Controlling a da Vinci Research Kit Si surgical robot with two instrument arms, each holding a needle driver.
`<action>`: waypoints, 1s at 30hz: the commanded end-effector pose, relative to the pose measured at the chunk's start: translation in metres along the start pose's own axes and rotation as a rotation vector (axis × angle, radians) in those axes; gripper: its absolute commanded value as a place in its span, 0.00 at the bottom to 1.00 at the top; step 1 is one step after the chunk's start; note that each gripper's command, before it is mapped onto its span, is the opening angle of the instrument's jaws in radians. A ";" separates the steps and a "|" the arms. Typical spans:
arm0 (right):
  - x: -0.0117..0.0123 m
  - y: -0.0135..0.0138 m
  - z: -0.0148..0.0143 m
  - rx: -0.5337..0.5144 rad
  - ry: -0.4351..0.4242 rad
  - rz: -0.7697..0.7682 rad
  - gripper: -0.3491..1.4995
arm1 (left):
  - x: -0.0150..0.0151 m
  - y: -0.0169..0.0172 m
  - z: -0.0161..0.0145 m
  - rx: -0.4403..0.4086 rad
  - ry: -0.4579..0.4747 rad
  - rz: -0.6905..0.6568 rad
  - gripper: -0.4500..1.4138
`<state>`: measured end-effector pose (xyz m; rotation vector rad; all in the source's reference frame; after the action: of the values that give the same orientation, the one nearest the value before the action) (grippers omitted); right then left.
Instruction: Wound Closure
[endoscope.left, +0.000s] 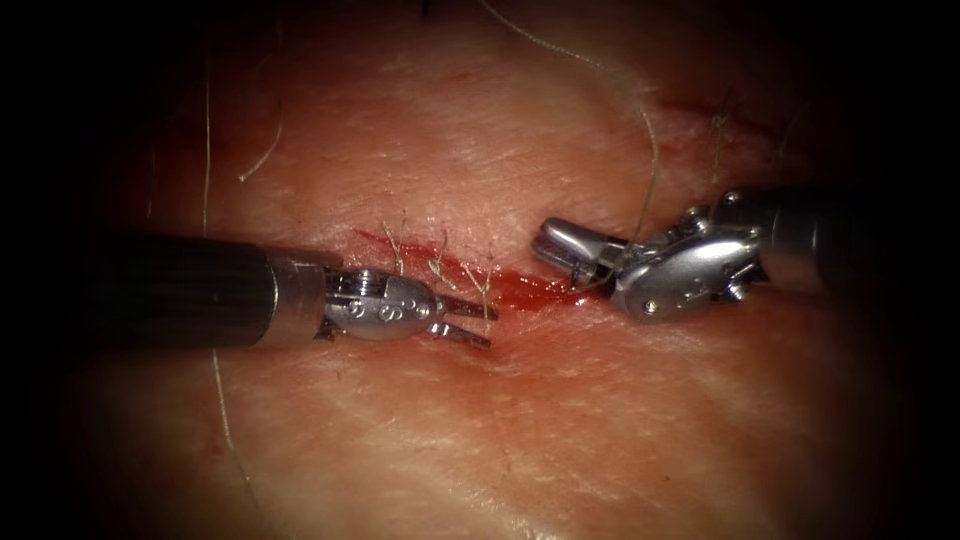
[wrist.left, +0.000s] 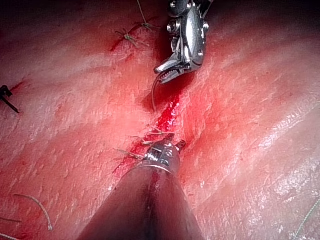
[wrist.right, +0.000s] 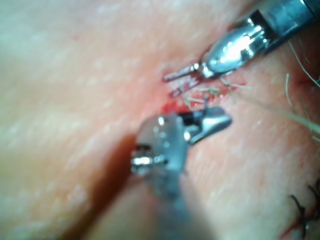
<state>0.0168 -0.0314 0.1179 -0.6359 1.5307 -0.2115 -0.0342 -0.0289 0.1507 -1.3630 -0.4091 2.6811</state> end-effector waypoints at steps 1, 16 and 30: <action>-0.0008 -0.0008 0.0005 0.015 -0.006 0.020 0.00 | -0.0001 0.0002 0.0008 -0.003 0.001 -0.001 0.39; -0.0012 0.0006 0.0017 0.047 -0.006 0.258 0.00 | 0.0000 0.0002 0.0008 -0.003 0.002 -0.002 0.39; -0.0013 0.0018 0.0020 0.040 0.002 0.334 0.00 | -0.0001 0.0001 0.0008 -0.004 -0.001 -0.001 0.39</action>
<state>0.0175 -0.0287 0.1174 -0.3415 1.6025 0.0142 -0.0342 -0.0288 0.1505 -1.3616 -0.4114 2.6815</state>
